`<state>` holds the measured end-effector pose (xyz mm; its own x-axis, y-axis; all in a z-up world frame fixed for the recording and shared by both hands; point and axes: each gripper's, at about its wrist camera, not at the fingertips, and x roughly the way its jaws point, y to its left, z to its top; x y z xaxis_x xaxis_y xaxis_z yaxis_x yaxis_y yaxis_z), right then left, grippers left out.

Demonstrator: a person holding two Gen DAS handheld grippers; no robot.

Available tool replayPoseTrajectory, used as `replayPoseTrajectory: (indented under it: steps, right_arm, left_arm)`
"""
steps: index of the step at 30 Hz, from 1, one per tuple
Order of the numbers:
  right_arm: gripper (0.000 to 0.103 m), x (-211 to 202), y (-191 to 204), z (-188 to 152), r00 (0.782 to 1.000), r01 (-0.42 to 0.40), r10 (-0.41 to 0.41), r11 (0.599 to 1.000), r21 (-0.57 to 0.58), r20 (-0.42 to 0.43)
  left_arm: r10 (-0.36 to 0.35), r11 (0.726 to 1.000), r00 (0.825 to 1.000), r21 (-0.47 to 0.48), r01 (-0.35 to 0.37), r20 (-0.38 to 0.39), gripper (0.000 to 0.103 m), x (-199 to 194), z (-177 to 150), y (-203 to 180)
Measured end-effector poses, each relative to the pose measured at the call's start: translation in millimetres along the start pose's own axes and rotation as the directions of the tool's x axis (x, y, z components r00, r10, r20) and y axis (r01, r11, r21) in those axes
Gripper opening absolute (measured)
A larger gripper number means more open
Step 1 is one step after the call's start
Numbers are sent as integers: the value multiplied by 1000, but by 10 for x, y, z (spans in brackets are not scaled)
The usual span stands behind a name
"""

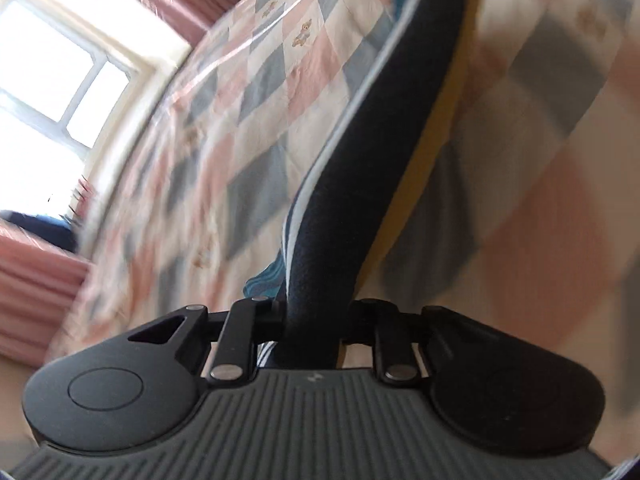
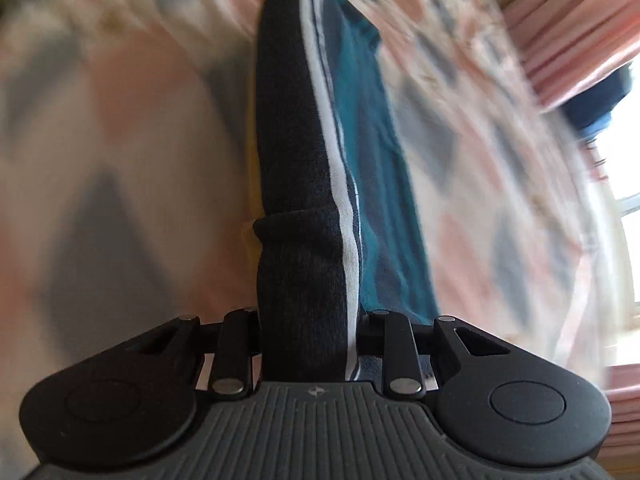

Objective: Fold clothes

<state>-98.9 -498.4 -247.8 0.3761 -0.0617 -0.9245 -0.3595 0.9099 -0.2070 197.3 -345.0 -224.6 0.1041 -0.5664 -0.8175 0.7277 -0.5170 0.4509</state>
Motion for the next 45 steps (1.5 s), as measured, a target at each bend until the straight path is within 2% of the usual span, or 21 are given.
replayPoseTrajectory:
  steps: [2,3,5,7,11,13,15,17,19,21,22,25,27,29,32,35,37,38,39,43,45]
  right_arm:
    - [27,-359,-70,60,971,-238,233,965,108,61]
    - [27,-504,-133,69,931,-362,348,917,168,107]
    - [27,-748,-257,56,814,-580,536,770,267,223]
    - [27,-838,-336,-48,698,-716,631,622,318,339]
    - [28,-483,-500,-473,531,-843,682,365,396,503]
    - [28,-17,-662,-804,494,-851,681,251,461,541]
    - [30,465,-754,-1161,549,-788,652,195,583,523]
    - [32,818,-890,-1492,678,-659,566,185,729,469]
    - [39,996,-998,-1781,784,-533,469,170,829,407]
    - [54,906,-1048,-1996,856,-451,361,169,876,371]
    - [55,798,-1042,-2095,884,-411,312,170,895,347]
    - [57,456,-929,-2314,966,-229,145,107,967,213]
    - [57,171,-791,-2228,985,-170,4,120,978,170]
    - [57,-26,-591,-1914,968,-196,-121,184,963,220]
    - [56,62,-265,-1273,935,-223,-194,327,918,297]
    - [51,538,-74,-866,959,-154,-149,437,886,240]
    - [31,855,-3,-934,980,-53,-142,483,874,138]
    - [29,929,-7,-1025,981,-51,-139,474,879,132]
    - [28,907,-57,-1128,979,-90,-130,423,902,158]
    - [34,458,-163,-1093,975,0,-199,427,904,94]
    - [40,289,-98,-964,972,-9,-198,494,869,123]
  left_arm:
    - [-101,993,994,-61,98,-44,17,-443,59,166]
    - [-146,987,987,-78,140,-69,17,-629,107,236]
    - [-223,972,968,-102,212,-114,17,-964,159,242]
    - [-288,953,946,-142,268,-146,17,-1070,171,268]
    - [-432,891,879,-244,382,-200,19,-197,140,266]
    - [-505,848,836,-302,435,-213,23,578,79,215]
    - [-509,835,830,-361,415,-226,29,1322,50,211]
    - [-489,816,846,-454,358,-211,36,1766,36,347]
    - [-451,792,874,-533,299,-179,48,1828,-71,557]
    - [-394,773,904,-592,228,-166,61,1705,-252,770]
    - [-361,759,918,-625,184,-167,55,1605,-359,876]
    - [-304,623,947,-773,119,-99,55,1205,-696,1126]
    - [-282,554,959,-818,155,-9,49,1030,-700,1061]
    - [-254,489,963,-848,206,87,43,869,-674,965]
    - [-216,548,948,-775,316,234,45,918,-388,557]
    - [-210,638,967,-729,248,146,42,1449,-311,201]
    - [-215,567,967,-789,239,139,39,1656,-468,213]
    - [-189,515,972,-829,221,141,39,1637,-523,262]
    - [-127,504,984,-846,175,128,35,1506,-539,286]
    - [55,527,993,-848,58,102,33,799,-457,150]
    - [62,555,990,-829,72,128,34,462,-320,-129]
